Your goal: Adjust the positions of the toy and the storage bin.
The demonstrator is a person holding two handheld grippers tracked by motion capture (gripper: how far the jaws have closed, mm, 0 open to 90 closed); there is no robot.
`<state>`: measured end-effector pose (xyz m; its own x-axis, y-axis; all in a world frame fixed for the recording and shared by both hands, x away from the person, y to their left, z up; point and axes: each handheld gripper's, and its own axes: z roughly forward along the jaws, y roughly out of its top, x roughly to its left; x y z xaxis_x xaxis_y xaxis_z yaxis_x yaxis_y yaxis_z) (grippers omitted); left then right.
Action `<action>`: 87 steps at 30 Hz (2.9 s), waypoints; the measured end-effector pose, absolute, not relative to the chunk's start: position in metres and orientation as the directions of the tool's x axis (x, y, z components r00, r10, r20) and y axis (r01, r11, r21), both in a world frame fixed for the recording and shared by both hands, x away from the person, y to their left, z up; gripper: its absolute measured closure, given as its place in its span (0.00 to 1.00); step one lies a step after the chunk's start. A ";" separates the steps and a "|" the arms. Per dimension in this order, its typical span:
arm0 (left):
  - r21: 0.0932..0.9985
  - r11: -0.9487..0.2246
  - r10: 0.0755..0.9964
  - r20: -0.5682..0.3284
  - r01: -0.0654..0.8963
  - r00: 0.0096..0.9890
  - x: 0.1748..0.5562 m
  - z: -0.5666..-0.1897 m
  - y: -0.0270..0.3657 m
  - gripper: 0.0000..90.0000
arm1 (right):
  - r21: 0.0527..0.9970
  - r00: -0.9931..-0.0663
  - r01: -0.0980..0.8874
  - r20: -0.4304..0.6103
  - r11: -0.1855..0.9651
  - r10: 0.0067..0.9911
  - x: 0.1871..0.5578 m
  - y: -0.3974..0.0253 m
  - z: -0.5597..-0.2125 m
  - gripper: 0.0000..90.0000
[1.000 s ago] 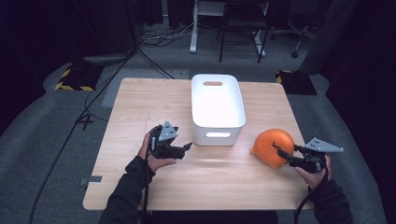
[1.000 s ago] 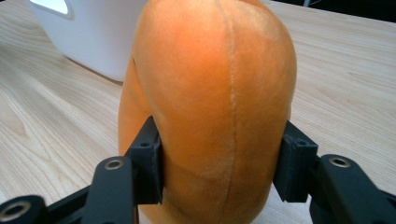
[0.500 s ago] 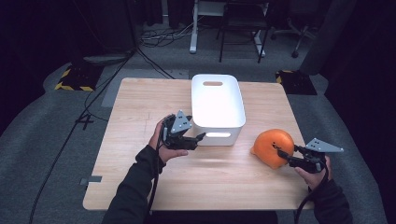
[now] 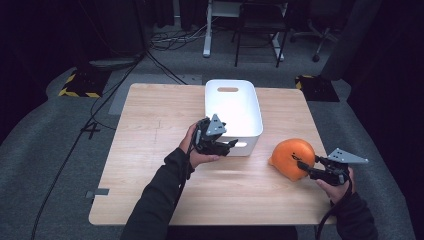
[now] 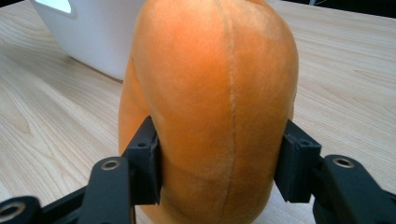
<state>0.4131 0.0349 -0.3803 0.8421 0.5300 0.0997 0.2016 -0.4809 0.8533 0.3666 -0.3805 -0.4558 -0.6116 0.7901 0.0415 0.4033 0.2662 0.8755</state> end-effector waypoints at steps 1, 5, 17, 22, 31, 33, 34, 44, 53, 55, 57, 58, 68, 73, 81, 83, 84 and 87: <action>0.845 -0.496 0.517 0.104 0.199 0.850 0.414 -0.381 0.031 0.37 | 0.875 -0.612 0.404 0.043 0.265 0.790 0.367 -0.380 -0.456 0.49; 0.817 -0.546 0.479 0.124 0.185 0.869 0.418 -0.384 0.018 0.45 | 0.876 -0.614 0.400 0.040 0.267 0.788 0.366 -0.380 -0.456 0.49; 0.776 -0.604 0.448 0.144 0.180 0.882 0.425 -0.387 -0.005 0.67 | 0.875 -0.612 0.411 0.057 0.256 0.789 0.365 -0.381 -0.457 0.48; 0.785 -0.598 0.430 0.142 0.163 0.891 0.427 -0.387 -0.005 0.80 | 0.876 -0.613 0.409 0.056 0.257 0.788 0.365 -0.381 -0.457 0.48; 0.781 -0.613 0.369 0.148 0.120 0.918 0.414 -0.386 -0.008 0.87 | 0.877 -0.620 0.404 0.051 0.262 0.783 0.365 -0.382 -0.458 0.47; 0.781 -0.616 0.356 0.157 0.105 0.921 0.411 -0.385 -0.008 0.87 | 0.876 -0.618 0.406 0.053 0.261 0.784 0.365 -0.382 -0.458 0.47; 0.783 -0.614 0.350 0.154 0.102 0.924 0.408 -0.386 -0.008 0.87 | 0.876 -0.618 0.406 0.053 0.261 0.785 0.365 -0.382 -0.458 0.47; 0.766 -0.642 0.274 0.173 0.046 0.946 0.384 -0.384 -0.009 0.87 | 0.877 -0.617 0.404 0.051 0.260 0.785 0.365 -0.381 -0.458 0.47; 0.761 -0.649 0.236 0.179 0.018 0.955 0.373 -0.383 -0.008 0.87 | 0.875 -0.621 0.404 0.050 0.265 0.783 0.365 -0.382 -0.458 0.47; 0.762 -0.647 0.238 0.178 0.020 0.955 0.373 -0.383 -0.008 0.86 | 0.876 -0.622 0.400 0.046 0.267 0.781 0.366 -0.383 -0.458 0.47; 0.778 -0.628 0.237 0.172 0.015 0.956 0.371 -0.382 -0.007 0.81 | 0.876 -0.622 0.402 0.047 0.268 0.781 0.366 -0.382 -0.458 0.47; 0.787 -0.617 0.249 0.167 0.024 0.954 0.370 -0.382 -0.007 0.75 | 0.876 -0.620 0.404 0.050 0.264 0.783 0.366 -0.382 -0.458 0.47; 0.821 -0.567 0.356 0.168 0.070 0.919 0.365 -0.373 0.020 0.38 | 0.876 -0.622 0.402 0.049 0.266 0.781 0.366 -0.383 -0.458 0.47; 0.834 -0.539 0.429 0.150 0.119 0.891 0.366 -0.371 0.038 0.26 | 0.877 -0.621 0.403 0.051 0.263 0.782 0.366 -0.382 -0.458 0.47; 0.840 -0.526 0.484 0.166 0.134 0.859 0.359 -0.371 0.063 0.20 | 0.877 -0.622 0.402 0.049 0.265 0.782 0.366 -0.382 -0.458 0.47; 0.841 -0.521 0.494 0.160 0.143 0.855 0.358 -0.372 0.069 0.20 | 0.877 -0.622 0.402 0.051 0.263 0.781 0.366 -0.382 -0.458 0.47; 0.840 -0.523 0.496 0.160 0.147 0.854 0.357 -0.372 0.072 0.20 | 0.877 -0.624 0.400 0.049 0.266 0.780 0.366 -0.383 -0.458 0.47; 0.828 -0.538 0.509 0.173 0.155 0.843 0.354 -0.375 0.081 0.19 | 0.876 -0.624 0.402 0.049 0.266 0.780 0.366 -0.382 -0.458 0.47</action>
<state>0.3542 0.0813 -0.3750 0.8433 0.5087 0.1732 0.1547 -0.5384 0.8284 0.3659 -0.3825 -0.4583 -0.6235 0.7803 0.0491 0.4016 0.2658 0.8764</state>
